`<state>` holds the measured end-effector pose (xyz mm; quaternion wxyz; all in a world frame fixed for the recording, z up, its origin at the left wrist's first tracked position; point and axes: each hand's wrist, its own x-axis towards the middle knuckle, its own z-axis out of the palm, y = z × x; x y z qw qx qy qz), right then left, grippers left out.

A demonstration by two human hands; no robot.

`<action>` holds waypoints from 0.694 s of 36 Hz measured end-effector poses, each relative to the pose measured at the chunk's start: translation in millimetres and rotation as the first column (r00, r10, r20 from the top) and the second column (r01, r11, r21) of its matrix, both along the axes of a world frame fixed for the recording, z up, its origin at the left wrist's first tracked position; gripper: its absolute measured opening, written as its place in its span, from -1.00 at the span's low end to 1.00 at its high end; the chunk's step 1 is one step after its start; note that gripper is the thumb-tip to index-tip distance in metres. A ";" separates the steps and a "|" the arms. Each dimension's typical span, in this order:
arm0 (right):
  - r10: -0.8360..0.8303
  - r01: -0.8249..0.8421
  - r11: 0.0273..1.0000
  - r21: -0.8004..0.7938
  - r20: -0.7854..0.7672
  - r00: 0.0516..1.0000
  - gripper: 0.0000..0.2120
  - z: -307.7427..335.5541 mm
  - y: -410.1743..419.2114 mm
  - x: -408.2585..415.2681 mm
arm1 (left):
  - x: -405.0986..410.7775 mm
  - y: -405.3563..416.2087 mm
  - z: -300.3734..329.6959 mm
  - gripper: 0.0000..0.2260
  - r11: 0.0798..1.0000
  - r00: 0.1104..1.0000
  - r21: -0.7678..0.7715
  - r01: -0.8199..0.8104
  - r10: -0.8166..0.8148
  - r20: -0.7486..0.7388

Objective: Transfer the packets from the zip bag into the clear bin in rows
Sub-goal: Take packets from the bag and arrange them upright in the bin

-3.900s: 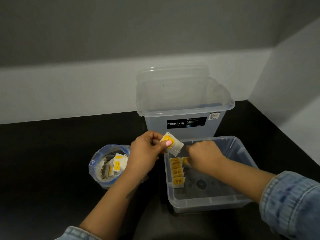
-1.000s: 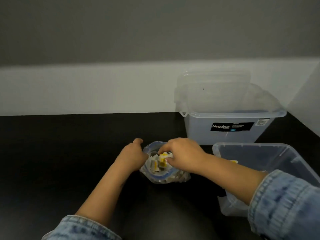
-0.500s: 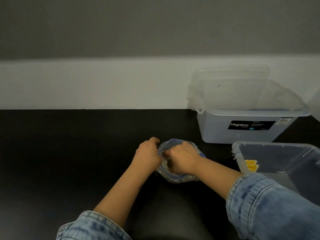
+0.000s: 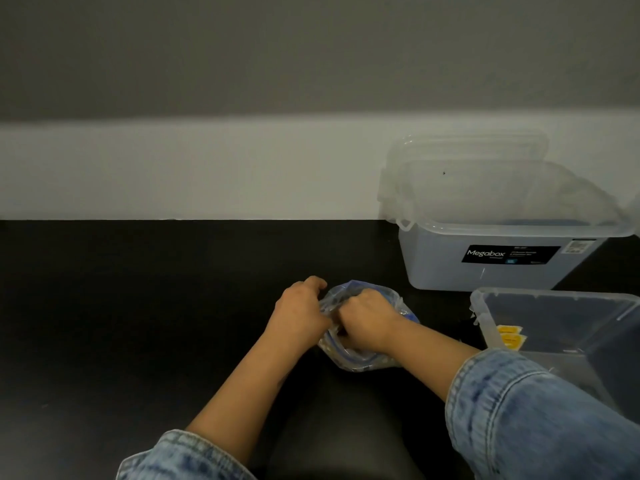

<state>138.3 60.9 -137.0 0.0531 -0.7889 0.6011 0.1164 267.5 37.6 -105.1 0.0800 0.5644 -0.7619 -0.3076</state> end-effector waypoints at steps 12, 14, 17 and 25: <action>-0.006 0.030 0.992 -0.126 0.190 0.982 -0.77 30.7 13.5 -34.2 | 1.7 -5.5 -0.2 -0.45 0.999 0.998 -0.005 -0.041 0.041 0.057; -0.066 0.104 0.988 -0.116 0.290 0.955 -0.73 32.5 16.2 -39.7 | 0.4 -5.7 -0.6 -0.46 0.999 0.997 -0.008 -0.048 0.048 0.064; -0.185 0.221 0.975 -0.023 0.466 0.865 -0.74 29.8 18.3 -46.1 | -1.2 -6.2 -0.8 -0.46 0.998 0.996 -0.021 -0.052 0.054 0.077; -0.400 0.333 0.907 0.258 0.776 0.488 -0.83 27.1 22.4 -58.9 | -6.4 1.7 2.8 -0.54 0.979 0.981 -0.149 -0.142 0.119 -0.156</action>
